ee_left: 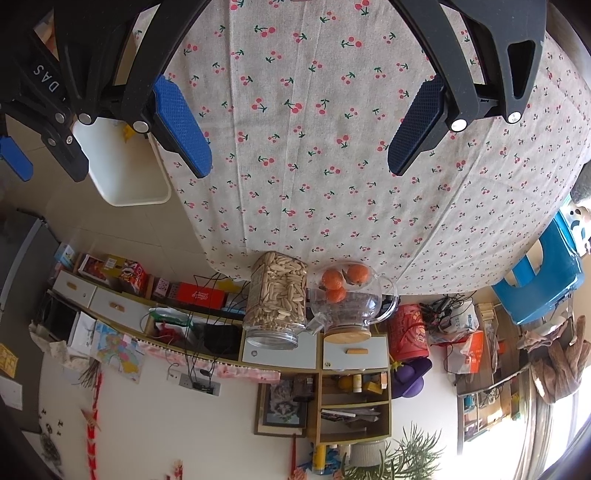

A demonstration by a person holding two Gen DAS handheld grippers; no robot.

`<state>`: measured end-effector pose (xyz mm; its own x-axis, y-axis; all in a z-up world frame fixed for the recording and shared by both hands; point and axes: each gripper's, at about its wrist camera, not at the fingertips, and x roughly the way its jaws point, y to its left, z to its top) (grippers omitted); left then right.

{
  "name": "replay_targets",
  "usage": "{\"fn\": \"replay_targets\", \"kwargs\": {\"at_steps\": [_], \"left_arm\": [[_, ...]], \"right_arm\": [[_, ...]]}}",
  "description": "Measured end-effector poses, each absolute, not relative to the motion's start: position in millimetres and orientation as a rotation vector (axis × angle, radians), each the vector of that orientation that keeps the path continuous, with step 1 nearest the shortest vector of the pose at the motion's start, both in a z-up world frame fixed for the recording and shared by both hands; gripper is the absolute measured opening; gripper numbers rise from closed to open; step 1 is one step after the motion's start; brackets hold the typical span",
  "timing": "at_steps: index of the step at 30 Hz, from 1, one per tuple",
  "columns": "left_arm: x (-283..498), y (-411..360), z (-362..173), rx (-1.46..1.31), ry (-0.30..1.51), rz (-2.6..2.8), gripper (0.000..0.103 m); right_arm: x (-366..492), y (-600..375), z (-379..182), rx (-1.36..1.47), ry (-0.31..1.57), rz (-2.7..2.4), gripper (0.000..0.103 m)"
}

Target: Collect trash

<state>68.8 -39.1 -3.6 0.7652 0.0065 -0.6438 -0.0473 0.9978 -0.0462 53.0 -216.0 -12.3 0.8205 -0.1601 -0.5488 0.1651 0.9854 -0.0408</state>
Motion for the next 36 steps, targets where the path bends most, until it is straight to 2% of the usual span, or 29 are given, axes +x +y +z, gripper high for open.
{"fn": "replay_targets", "kwargs": {"at_steps": [5,8,10,15,36], "left_arm": [[66.1,-41.4,-1.4,-0.057,0.678,0.018,0.091],[65.4,-41.6,-1.1,-0.07,0.682,0.003,0.079],[65.7,-41.5,-0.5,-0.077,0.682,-0.007,0.079],[63.7,-46.6,4.9,-0.046,0.663,0.015,0.096],[68.5,-43.4,1.9,-0.067,0.708,0.018,0.096]], "right_arm": [[53.7,-219.7,-10.6,0.016,0.593,-0.173,0.096],[54.8,-219.9,-10.5,0.015,0.593,-0.171,0.096],[54.0,-220.0,-10.4,0.014,0.592,-0.172,0.096],[52.6,-222.8,-8.8,0.017,0.588,-0.174,0.096],[53.3,-222.0,-1.4,0.012,0.576,-0.17,0.096]]}}
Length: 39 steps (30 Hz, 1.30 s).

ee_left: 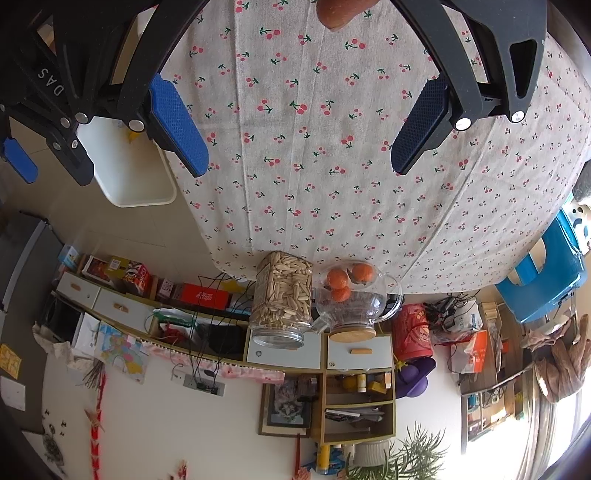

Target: Collect trash

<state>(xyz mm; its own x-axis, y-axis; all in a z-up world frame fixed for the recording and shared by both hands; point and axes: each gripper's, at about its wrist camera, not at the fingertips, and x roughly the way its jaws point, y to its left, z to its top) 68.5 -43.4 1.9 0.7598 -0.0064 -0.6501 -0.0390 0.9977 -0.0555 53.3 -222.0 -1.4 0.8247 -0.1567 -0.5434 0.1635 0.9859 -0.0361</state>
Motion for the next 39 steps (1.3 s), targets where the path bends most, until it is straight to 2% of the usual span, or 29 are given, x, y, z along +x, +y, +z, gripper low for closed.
{"fn": "replay_targets", "kwargs": {"at_steps": [39], "left_arm": [[72.6,-37.9,-2.4,-0.086,0.731,0.037,0.096]], "right_arm": [[54.0,-221.7,-0.4,0.011,0.577,-0.17,0.096]]}}
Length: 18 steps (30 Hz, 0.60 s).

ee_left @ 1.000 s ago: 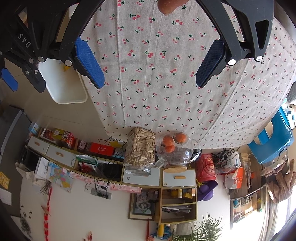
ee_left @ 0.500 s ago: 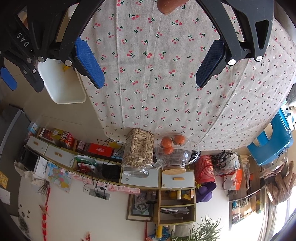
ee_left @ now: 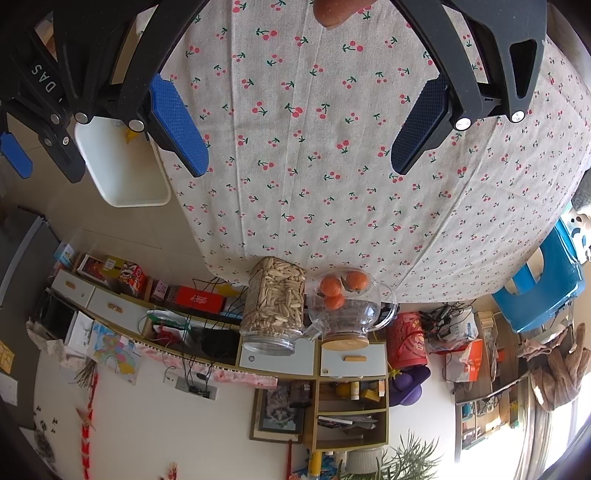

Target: Collect trash

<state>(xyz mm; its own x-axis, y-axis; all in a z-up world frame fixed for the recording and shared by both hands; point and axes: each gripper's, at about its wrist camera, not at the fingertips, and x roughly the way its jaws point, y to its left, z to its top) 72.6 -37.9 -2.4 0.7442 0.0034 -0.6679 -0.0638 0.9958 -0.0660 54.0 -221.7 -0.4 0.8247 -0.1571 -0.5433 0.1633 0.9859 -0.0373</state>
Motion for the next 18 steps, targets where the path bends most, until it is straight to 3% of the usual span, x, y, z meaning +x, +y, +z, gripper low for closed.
{"fn": "replay_targets", "kwargs": {"at_steps": [18], "left_arm": [[66.4,-43.4,0.8,-0.077,0.668,-0.013,0.095]], "right_arm": [[55.1,-221.5,1.3,0.013,0.571,-0.173,0.096]]}}
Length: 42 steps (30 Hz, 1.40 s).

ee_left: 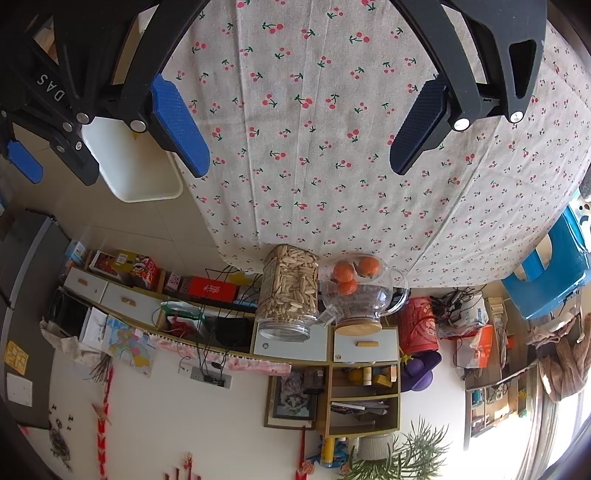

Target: Collect trash

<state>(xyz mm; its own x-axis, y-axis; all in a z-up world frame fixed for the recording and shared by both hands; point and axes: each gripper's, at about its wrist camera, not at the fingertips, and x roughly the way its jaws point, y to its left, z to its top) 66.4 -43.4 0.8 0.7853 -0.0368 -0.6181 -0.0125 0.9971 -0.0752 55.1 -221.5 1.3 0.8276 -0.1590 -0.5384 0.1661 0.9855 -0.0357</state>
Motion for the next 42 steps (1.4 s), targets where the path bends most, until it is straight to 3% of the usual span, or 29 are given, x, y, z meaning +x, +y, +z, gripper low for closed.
{"fn": "replay_targets", "kwargs": {"at_steps": [42], "left_arm": [[71.1,-41.1,0.0,-0.098,0.716,0.02,0.096]], "right_arm": [[55.7,-221.0,1.5,0.015,0.571,-0.174,0.096]]}}
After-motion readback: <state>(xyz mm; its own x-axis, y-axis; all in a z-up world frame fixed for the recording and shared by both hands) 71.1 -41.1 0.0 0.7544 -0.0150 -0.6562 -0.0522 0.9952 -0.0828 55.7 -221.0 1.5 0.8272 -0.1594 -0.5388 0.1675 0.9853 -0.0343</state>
